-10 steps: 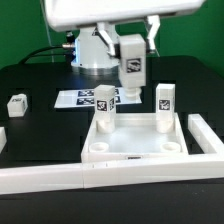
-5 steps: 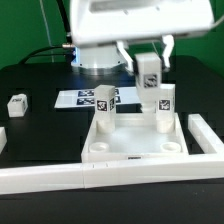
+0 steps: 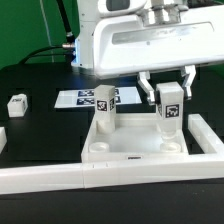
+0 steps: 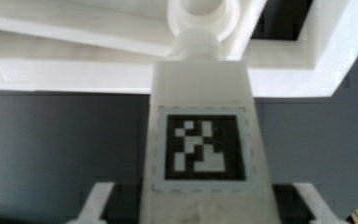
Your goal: Assemble square table
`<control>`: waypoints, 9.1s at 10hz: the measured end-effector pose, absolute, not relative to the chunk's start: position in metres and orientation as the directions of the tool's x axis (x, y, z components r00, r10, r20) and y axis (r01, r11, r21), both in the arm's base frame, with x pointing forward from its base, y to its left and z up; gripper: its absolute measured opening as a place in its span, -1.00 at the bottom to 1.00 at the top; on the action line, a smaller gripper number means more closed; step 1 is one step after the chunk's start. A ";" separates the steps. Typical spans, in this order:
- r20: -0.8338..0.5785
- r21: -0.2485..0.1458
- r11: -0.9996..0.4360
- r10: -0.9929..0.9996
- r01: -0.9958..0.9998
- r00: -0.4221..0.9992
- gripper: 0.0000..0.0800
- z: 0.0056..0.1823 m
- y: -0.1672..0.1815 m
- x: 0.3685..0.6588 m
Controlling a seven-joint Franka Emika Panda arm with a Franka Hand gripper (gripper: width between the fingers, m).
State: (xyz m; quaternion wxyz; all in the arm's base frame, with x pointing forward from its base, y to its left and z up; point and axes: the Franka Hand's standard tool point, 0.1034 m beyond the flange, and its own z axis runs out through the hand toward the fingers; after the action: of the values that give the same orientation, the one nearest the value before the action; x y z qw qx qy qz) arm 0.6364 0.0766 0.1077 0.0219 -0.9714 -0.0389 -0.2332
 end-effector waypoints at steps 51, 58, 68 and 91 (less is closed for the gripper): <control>-0.170 -0.084 -0.492 -0.850 -0.866 0.499 0.54 0.072 0.113 0.625; -0.013 -0.109 -0.915 -0.389 -0.388 0.921 0.60 0.073 0.121 0.630; -0.181 -0.132 -0.070 -0.979 -0.989 0.094 -0.27 0.069 0.119 0.628; -0.130 -0.141 -0.301 -0.939 -0.943 0.319 -0.26 0.073 0.118 0.627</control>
Offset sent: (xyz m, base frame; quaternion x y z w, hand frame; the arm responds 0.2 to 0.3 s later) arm -0.0102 0.0034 -0.0076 -0.0033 0.0071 0.0052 1.0000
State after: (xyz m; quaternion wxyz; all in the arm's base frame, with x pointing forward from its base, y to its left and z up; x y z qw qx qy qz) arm 0.6267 0.1181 0.0727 0.0957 -0.8066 0.5833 0.0112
